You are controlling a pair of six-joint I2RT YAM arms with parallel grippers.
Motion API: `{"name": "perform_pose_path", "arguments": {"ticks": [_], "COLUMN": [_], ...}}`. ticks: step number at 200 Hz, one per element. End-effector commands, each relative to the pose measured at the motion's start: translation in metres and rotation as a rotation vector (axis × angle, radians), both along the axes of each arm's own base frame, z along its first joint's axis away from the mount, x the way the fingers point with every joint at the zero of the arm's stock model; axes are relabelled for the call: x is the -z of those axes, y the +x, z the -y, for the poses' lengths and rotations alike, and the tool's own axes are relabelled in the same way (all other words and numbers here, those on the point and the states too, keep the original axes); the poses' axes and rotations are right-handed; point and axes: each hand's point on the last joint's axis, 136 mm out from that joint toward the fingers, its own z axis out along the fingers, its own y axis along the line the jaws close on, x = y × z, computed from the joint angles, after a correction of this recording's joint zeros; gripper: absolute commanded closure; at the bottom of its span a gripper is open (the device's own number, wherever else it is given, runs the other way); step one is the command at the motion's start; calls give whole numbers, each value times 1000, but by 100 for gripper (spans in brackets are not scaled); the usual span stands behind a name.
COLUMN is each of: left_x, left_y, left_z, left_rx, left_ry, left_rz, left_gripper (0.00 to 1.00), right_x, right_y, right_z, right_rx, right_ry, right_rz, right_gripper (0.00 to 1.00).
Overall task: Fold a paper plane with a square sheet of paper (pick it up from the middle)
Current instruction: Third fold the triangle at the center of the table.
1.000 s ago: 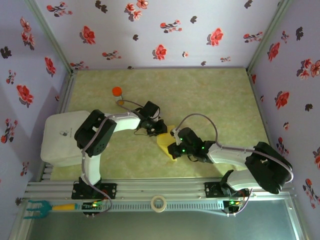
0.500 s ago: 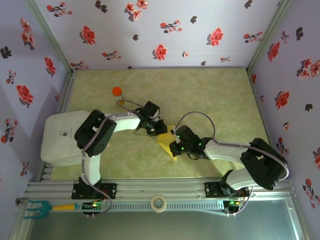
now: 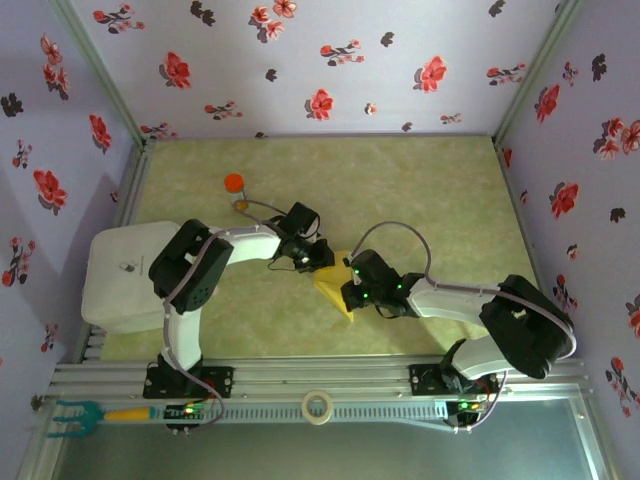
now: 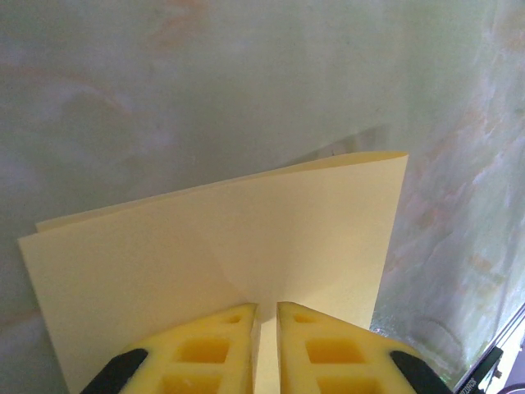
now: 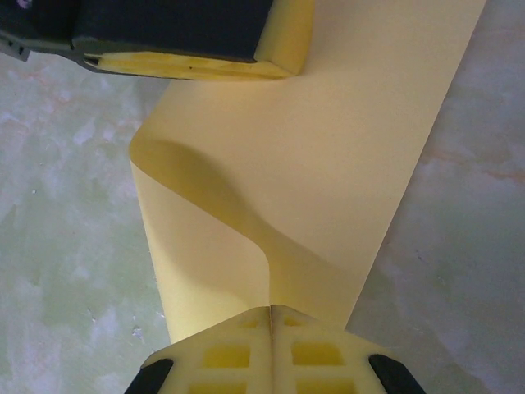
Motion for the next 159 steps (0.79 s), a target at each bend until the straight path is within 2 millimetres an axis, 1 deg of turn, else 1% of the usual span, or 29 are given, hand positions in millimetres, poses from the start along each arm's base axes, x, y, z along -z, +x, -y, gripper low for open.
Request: {"name": "perform_pose_path", "arguments": {"ticks": [1, 159], "left_x": [18, 13], "left_y": [-9, -7], "left_z": [-10, -9], "left_rx": [0, -4], "left_ry": [64, 56], "left_rz": [-31, -23], "left_gripper": [84, 84], "right_x": [-4, 1], "right_y": [9, 14], "right_z": [0, 3], "right_rx": [20, 37], "right_ry": [-16, -40], "right_rz": [11, 3], "right_gripper": [100, 100]}}
